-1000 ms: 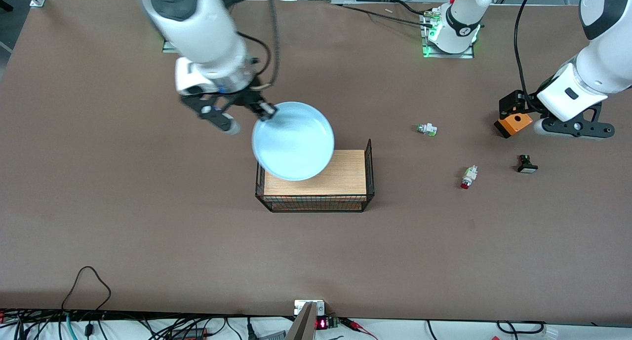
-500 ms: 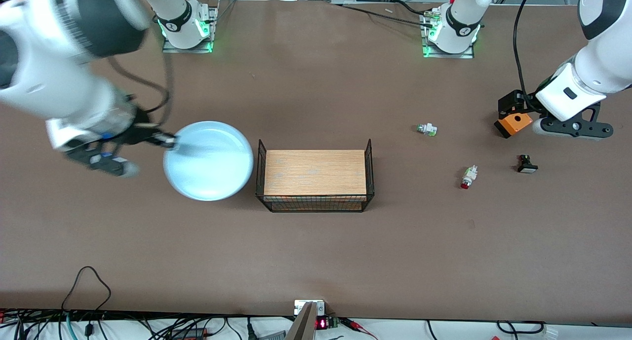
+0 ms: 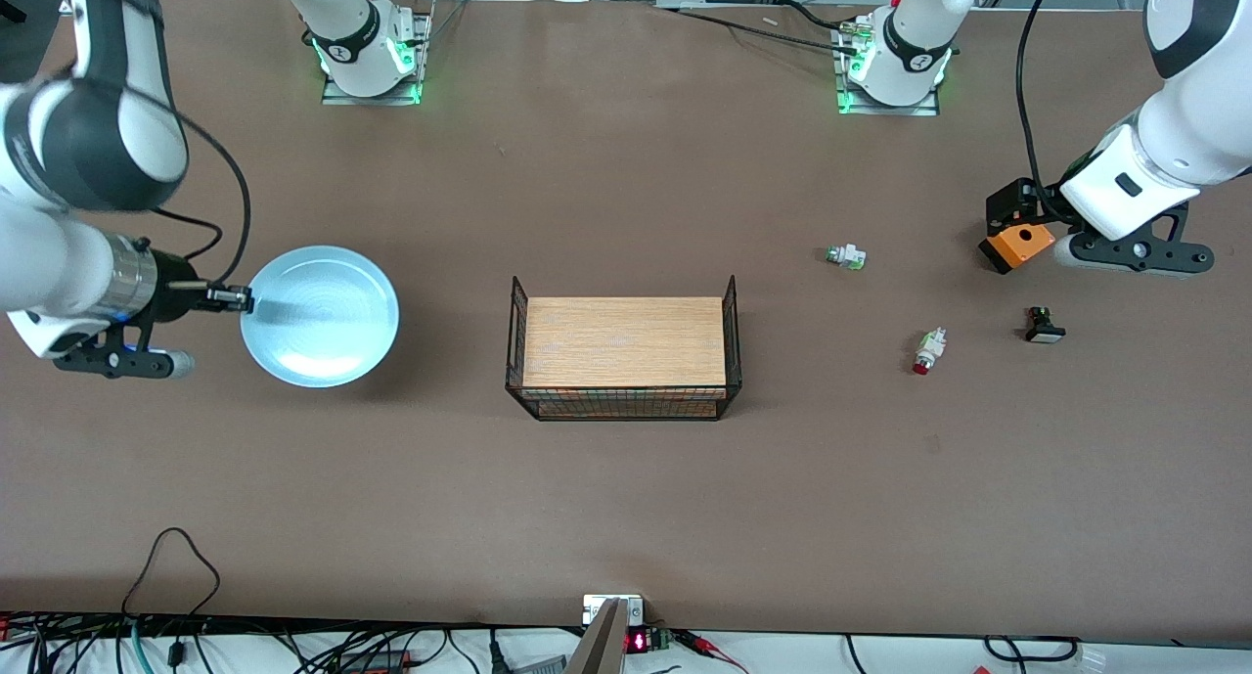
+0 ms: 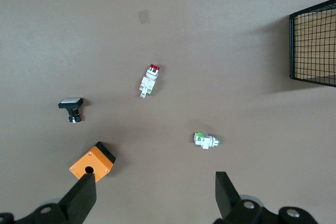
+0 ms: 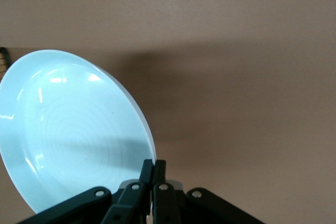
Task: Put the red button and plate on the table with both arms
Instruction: 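Lower the plate onto the table and open the right gripper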
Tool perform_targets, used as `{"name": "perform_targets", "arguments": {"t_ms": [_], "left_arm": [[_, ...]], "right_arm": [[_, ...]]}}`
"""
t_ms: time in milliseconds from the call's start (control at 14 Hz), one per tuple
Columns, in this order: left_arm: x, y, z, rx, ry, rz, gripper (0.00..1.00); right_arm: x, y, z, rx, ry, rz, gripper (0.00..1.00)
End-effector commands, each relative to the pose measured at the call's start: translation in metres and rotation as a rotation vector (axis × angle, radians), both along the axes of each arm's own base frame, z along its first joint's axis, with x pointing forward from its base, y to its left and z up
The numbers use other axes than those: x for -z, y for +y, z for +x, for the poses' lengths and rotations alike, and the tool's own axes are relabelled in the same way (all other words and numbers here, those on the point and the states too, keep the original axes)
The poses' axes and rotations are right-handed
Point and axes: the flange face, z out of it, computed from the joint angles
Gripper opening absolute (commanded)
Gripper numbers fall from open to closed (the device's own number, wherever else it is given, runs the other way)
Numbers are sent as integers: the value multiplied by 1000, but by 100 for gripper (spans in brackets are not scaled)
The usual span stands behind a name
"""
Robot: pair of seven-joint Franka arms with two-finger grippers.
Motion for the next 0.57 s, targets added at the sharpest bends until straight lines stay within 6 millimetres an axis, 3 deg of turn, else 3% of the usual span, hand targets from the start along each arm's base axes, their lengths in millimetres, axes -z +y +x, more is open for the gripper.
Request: {"name": "perform_targets", "arguments": {"t_ms": [0,286,500], "left_arm": [[-8,-3,-4,-3,0,-4,100],[-9,-2,-4,-5,0,-4,100],[-8,-2,-4,1,0,-5,100]], "right_arm": [[39,-26,-29,-60,-19,17,0],[122,-57,-58,-115,-73,19,0],[172,-81,-81,-166,-125,15,0]]}}
